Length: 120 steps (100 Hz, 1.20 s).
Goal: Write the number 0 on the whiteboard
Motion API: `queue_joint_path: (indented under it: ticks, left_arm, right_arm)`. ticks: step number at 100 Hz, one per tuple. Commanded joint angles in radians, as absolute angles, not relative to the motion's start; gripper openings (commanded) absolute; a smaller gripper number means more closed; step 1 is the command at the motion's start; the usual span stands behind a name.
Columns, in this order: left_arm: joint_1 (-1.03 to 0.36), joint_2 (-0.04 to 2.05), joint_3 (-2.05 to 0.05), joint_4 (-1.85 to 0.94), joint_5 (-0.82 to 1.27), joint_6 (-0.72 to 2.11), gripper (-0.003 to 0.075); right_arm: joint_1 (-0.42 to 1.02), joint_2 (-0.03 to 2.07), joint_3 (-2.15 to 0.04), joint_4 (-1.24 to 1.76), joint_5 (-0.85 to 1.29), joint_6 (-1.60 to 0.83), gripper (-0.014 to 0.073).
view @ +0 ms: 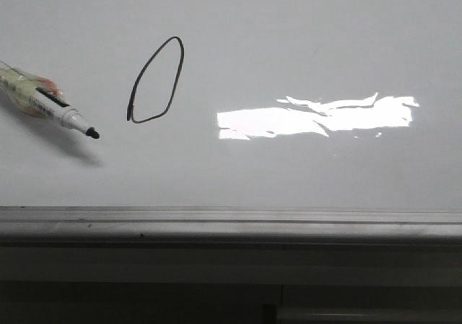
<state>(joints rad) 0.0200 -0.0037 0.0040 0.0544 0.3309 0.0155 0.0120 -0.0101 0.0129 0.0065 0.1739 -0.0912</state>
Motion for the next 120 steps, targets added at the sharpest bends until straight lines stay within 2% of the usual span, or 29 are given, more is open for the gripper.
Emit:
queue_joint_path:
  ticks: [1, 17, 120]
  left_arm:
    - [0.023, -0.032, 0.035, 0.056, 0.28, 0.014, -0.002]
    - [0.023, -0.032, 0.035, 0.056, 0.28, 0.014, -0.002]
    - [0.023, -0.029, 0.035, 0.056, 0.266, 0.014, -0.002]
  right_arm:
    - [-0.045, -0.029, 0.025, -0.01, 0.143, -0.088, -0.0069]
    - [-0.073, -0.029, 0.025, -0.01, 0.31, -0.088, -0.0069]
    - [-0.073, -0.029, 0.025, -0.01, 0.305, -0.088, -0.0069]
